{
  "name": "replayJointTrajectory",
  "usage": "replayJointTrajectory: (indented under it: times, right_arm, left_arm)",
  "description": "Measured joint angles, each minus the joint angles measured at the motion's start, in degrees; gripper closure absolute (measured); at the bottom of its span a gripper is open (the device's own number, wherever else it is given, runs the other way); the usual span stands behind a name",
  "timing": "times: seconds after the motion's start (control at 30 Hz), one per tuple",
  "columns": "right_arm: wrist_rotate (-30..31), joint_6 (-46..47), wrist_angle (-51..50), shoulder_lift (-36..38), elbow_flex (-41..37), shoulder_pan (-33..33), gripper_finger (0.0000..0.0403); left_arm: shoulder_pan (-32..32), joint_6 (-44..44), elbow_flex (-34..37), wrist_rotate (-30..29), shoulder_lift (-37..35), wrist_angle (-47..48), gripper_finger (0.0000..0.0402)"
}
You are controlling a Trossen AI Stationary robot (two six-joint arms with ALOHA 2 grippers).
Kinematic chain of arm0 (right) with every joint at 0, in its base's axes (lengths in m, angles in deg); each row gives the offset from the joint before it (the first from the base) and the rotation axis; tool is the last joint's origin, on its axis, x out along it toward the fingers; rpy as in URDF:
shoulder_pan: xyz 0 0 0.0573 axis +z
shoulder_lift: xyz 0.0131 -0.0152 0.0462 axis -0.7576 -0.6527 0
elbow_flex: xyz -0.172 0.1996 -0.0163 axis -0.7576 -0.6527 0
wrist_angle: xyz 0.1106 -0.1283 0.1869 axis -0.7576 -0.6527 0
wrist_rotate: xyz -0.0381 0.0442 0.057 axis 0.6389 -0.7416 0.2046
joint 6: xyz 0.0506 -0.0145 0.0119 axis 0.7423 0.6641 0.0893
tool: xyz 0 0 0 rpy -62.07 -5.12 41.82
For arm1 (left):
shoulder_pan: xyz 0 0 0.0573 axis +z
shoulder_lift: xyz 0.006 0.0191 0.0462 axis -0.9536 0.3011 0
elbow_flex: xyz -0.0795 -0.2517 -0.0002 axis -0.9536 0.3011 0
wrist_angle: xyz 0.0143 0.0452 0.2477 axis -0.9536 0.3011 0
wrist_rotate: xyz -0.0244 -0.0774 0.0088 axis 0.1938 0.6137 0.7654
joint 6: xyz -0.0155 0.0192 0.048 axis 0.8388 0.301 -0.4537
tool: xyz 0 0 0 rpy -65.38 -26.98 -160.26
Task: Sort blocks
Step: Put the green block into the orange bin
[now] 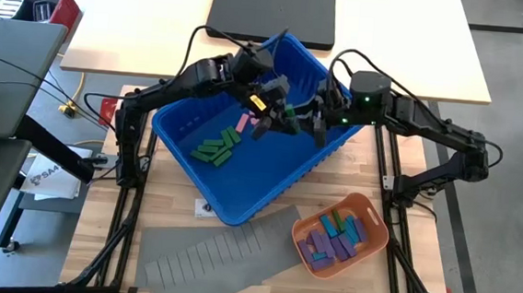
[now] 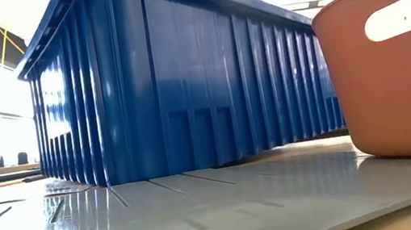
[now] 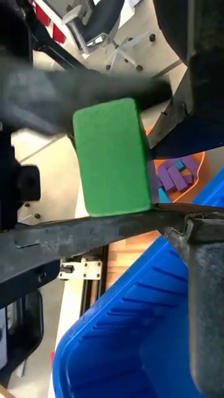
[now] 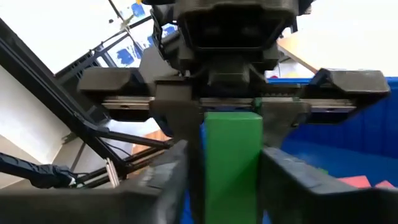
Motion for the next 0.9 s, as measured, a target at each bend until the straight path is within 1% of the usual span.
replayJointTrajectory:
  times: [0.1,0.13,0.23,0.3,0.37,0.47,0.53,0.63,0.7,0.77,0.9]
  right_arm:
    - [-0.1,0.0,-0.5,0.0,0.0,0.0,0.03]
    - [-0.1,0.0,-0.4,0.0,0.0,0.0,0.0307]
    - [0.1,0.6,-0.6,0.5,0.0,0.0,0.0306]
    - [1.1,4.2,-1.2,1.4,0.1,0.0,0.0306]
    - [1.7,9.0,-3.6,2.5,1.5,0.4,0.0306]
    - [2.2,12.2,-9.0,4.4,3.6,2.3,0.0306]
    - [2.1,14.7,-12.4,5.5,3.9,4.0,0.0306]
    - [2.2,20.0,-18.1,7.3,2.7,7.8,0.0306]
    - [2.1,24.5,-22.0,8.6,0.6,11.4,0.0306]
    - [1.8,30.1,-24.9,9.8,-3.5,15.7,0.0306]
    - [1.8,43.3,-24.2,12.9,-15.3,24.9,0.0306]
  left_arm:
    - [0.0,-0.1,0.0,0.1,0.0,0.0,0.0309]
    - [0.0,-0.2,0.0,0.2,0.0,0.0,0.0307]
    - [0.0,-0.1,0.0,0.1,0.0,0.0,0.0291]
    - [0.3,-0.2,0.0,0.2,0.0,0.4,0.0273]
    - [1.2,-0.2,0.0,0.0,0.0,1.9,0.0255]
    - [2.8,-0.3,0.0,-0.4,0.0,5.0,0.0235]
    - [4.0,-0.3,0.0,-1.1,0.0,7.1,0.0228]
    - [5.7,-0.7,0.0,-4.4,0.0,11.7,0.0226]
    - [6.8,-1.9,0.0,-6.5,0.0,14.4,0.0227]
    - [7.6,-3.4,0.0,-7.3,0.0,16.0,0.0227]
    - [8.3,-5.2,0.0,-7.7,0.0,17.6,0.0227]
